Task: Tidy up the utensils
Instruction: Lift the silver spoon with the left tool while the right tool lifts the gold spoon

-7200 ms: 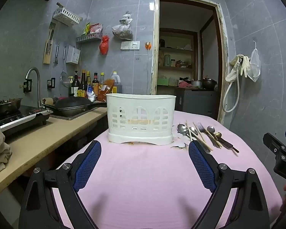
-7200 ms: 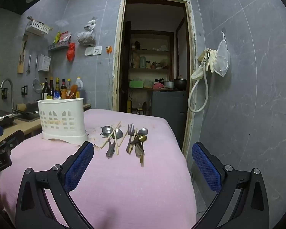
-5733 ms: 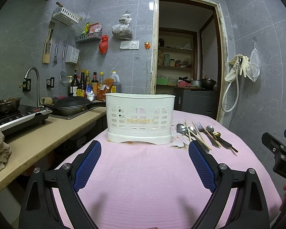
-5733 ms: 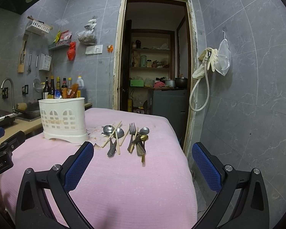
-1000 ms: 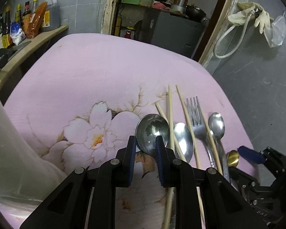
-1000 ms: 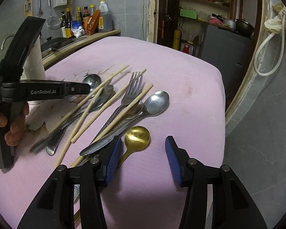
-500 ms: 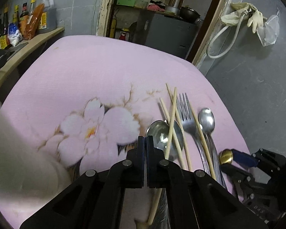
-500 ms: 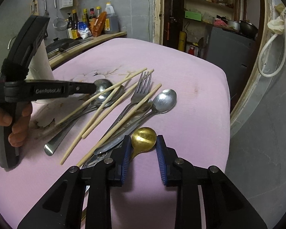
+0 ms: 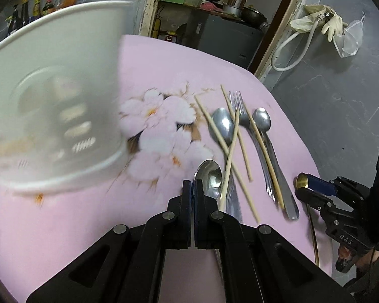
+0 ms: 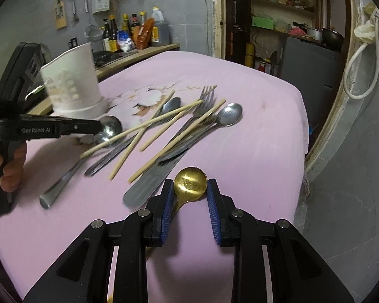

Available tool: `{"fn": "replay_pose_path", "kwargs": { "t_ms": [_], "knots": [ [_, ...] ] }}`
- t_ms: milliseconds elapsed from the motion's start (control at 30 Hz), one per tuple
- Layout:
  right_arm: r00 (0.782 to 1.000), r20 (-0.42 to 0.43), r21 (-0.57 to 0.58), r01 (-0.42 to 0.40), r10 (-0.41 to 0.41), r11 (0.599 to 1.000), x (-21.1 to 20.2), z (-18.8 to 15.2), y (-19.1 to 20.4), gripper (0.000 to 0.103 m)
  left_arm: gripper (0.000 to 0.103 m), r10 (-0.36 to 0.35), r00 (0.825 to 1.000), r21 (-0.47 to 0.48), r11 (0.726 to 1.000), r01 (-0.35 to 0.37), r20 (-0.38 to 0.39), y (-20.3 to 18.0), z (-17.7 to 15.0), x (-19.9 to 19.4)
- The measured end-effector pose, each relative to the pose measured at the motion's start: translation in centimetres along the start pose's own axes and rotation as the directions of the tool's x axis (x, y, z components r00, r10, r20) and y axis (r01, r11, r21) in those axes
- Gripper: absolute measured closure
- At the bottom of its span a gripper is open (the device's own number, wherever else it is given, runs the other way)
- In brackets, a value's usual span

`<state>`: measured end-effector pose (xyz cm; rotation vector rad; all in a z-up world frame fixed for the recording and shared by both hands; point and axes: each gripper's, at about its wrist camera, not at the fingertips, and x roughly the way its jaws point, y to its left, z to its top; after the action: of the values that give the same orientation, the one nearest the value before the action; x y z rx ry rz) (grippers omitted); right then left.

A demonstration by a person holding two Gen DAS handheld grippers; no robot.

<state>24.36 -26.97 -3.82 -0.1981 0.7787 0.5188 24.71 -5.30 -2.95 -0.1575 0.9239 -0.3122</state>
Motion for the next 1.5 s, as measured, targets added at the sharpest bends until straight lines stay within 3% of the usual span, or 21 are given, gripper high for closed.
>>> {"fn": "replay_pose_path", "kwargs": {
  "t_ms": [133, 200, 267, 333, 500, 667, 900, 1100, 1167, 1300, 1500],
  "knots": [
    [1.0, -0.002, -0.009, -0.014, 0.014, 1.0, -0.7, -0.8, 0.7, 0.077, 0.103, -0.002, 1.0, -0.009, 1.0, 0.002, -0.003, 0.5, -0.9, -1.3],
    [1.0, -0.004, 0.008, 0.004, -0.004, 1.0, -1.0, -1.0, 1.0, 0.075, 0.103, -0.007, 1.0, -0.012, 1.0, 0.007, -0.015, 0.9, -0.9, -1.5],
    [1.0, -0.004, 0.025, 0.016, -0.016, 1.0, -1.0, -1.1, 1.4, 0.066, 0.103, -0.015, 1.0, -0.012, 1.0, 0.015, -0.025, 1.2, -1.0, -1.5],
    [0.998, -0.008, 0.039, 0.06, -0.06, 0.997, -1.1, -1.4, 2.1, 0.065, 0.102, -0.025, 0.999, -0.016, 1.0, 0.025, -0.037, 1.5, -0.9, -1.3],
    [0.975, -0.005, 0.009, 0.224, -0.224, 0.974, -0.7, -1.9, 4.3, 0.065, 0.1, -0.034, 0.998, 0.033, 0.999, 0.037, -0.06, 1.7, -0.8, -1.1],
    [0.95, -0.021, -0.003, 0.312, -0.312, 0.95, -0.2, -1.9, 4.7, 0.059, 0.099, -0.033, 0.997, 0.106, 0.994, 0.041, -0.073, 1.4, -0.3, -0.4],
    [0.933, -0.076, 0.065, 0.356, -0.351, 0.932, 0.4, -1.2, 4.7, 0.055, 0.095, -0.063, 0.996, 0.108, 0.992, 0.07, -0.061, 1.5, 0.0, 0.3],
    [0.903, -0.102, 0.069, 0.426, -0.418, 0.902, 1.1, -1.0, 5.6, 0.05, 0.095, -0.116, 0.991, 0.064, 0.991, 0.12, -0.061, 2.4, 0.0, 0.2],
    [0.904, -0.104, 0.078, 0.423, -0.414, 0.903, 1.1, -0.9, 5.5, 0.05, 0.095, -0.12, 0.991, 0.063, 0.99, 0.124, -0.057, 2.5, 0.0, 0.2],
    [0.912, -0.105, 0.11, 0.406, -0.396, 0.907, 1.0, -0.8, 5.1, 0.05, 0.095, -0.127, 0.99, 0.065, 0.989, 0.131, -0.056, 2.5, 0.0, 0.1],
    [0.911, -0.087, 0.101, 0.41, -0.403, 0.906, 0.9, -0.8, 5.6, 0.075, 0.099, -0.146, 0.988, 0.064, 0.987, 0.148, -0.045, 2.5, 0.0, 0.0]
  ]
}}
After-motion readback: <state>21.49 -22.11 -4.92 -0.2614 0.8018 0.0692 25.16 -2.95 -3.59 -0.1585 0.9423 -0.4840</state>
